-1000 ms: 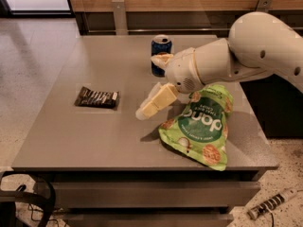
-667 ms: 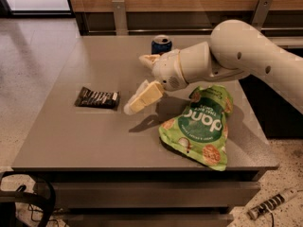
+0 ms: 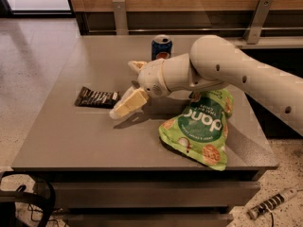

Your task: Pick rxbar chocolate

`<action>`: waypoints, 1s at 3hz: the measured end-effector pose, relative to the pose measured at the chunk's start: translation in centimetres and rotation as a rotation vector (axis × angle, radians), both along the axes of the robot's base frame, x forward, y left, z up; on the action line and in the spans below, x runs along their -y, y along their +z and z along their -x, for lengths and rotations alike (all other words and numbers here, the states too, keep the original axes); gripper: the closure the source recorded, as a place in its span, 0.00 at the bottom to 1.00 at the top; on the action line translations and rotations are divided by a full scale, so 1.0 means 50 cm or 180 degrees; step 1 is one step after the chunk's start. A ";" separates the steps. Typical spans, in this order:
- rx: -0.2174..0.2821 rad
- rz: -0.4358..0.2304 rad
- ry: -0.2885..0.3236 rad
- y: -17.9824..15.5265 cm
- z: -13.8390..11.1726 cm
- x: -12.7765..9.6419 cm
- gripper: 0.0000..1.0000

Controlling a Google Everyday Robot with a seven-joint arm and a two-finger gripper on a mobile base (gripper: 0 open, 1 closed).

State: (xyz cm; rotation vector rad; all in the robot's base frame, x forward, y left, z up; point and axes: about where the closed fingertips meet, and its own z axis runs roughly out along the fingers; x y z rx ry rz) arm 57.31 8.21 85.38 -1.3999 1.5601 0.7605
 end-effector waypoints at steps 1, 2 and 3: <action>0.0025 0.0038 -0.0045 -0.032 0.002 -0.023 0.00; -0.0012 0.0011 -0.0039 -0.071 -0.010 -0.045 0.00; -0.0071 -0.0058 0.0017 -0.102 -0.021 -0.070 0.16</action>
Offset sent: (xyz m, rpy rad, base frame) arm 0.0198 0.0334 -0.0702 0.0192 0.0375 -0.0133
